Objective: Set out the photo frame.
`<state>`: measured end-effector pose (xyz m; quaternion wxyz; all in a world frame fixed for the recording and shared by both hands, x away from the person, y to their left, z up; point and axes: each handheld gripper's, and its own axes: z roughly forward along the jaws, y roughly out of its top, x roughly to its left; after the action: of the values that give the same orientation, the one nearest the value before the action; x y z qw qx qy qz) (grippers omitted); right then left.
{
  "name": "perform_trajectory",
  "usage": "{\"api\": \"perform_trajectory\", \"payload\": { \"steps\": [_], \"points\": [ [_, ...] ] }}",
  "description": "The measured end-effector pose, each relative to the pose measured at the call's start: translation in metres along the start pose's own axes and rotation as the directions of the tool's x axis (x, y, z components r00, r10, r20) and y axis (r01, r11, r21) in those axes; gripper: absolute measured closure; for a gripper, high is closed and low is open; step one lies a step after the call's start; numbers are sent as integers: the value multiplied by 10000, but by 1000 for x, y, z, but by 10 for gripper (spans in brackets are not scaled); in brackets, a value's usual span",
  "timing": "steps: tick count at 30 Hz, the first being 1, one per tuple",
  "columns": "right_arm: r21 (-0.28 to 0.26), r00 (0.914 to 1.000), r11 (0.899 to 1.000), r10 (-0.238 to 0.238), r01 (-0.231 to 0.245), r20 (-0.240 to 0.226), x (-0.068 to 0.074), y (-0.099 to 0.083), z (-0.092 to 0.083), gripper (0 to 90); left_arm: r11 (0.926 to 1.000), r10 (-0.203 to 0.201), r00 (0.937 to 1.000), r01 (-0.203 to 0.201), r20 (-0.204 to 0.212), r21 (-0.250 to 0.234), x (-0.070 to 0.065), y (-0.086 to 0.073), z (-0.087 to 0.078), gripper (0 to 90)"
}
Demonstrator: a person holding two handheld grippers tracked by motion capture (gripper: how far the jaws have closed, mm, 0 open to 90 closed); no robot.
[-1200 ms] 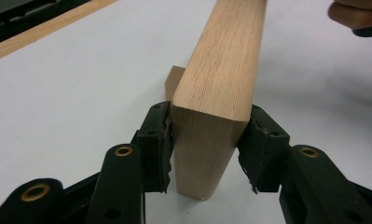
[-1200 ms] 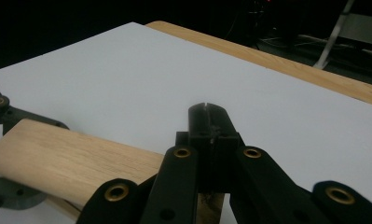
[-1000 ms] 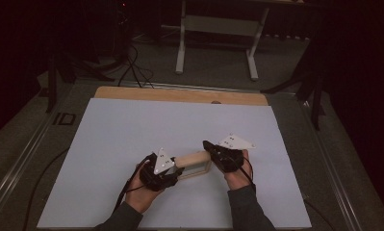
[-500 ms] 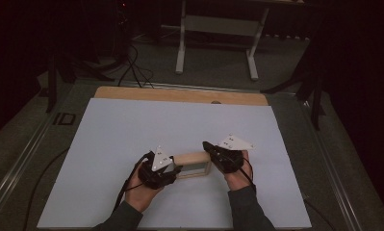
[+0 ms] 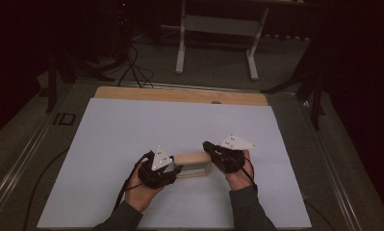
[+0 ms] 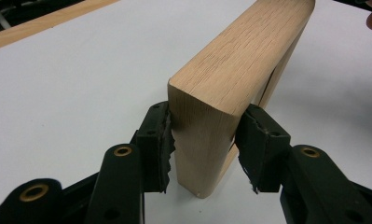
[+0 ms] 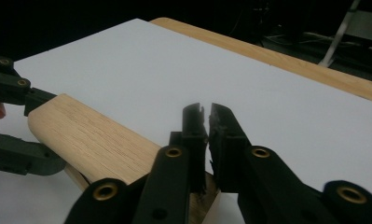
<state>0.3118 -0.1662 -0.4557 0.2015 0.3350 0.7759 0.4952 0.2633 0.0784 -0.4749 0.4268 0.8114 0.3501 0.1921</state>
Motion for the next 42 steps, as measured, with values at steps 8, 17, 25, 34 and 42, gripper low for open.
{"api": "perform_trajectory", "payload": {
  "steps": [8,17,25,34,42],
  "points": [
    [-94,9999,9999,-109,108,-27,-1,3,-7,695,10000,-20,10000,20,43,-11,0,0,0,551],
    [-217,9981,9997,87,-101,-607,-9,3,-23,535,10000,-24,10000,24,66,-1,1,0,0,552],
    [-125,9942,9999,-95,82,-1070,-9,0,-29,418,10000,-49,10000,49,68,-13,2,0,1,555],
    [146,9874,9999,54,-32,-1580,-12,-7,-24,327,10000,-46,10000,46,85,-19,2,0,1,561],
    [504,9780,9987,47,59,-2087,-12,-15,-13,309,10000,-77,9999,77,135,-8,3,0,1,571]
  ]
}}
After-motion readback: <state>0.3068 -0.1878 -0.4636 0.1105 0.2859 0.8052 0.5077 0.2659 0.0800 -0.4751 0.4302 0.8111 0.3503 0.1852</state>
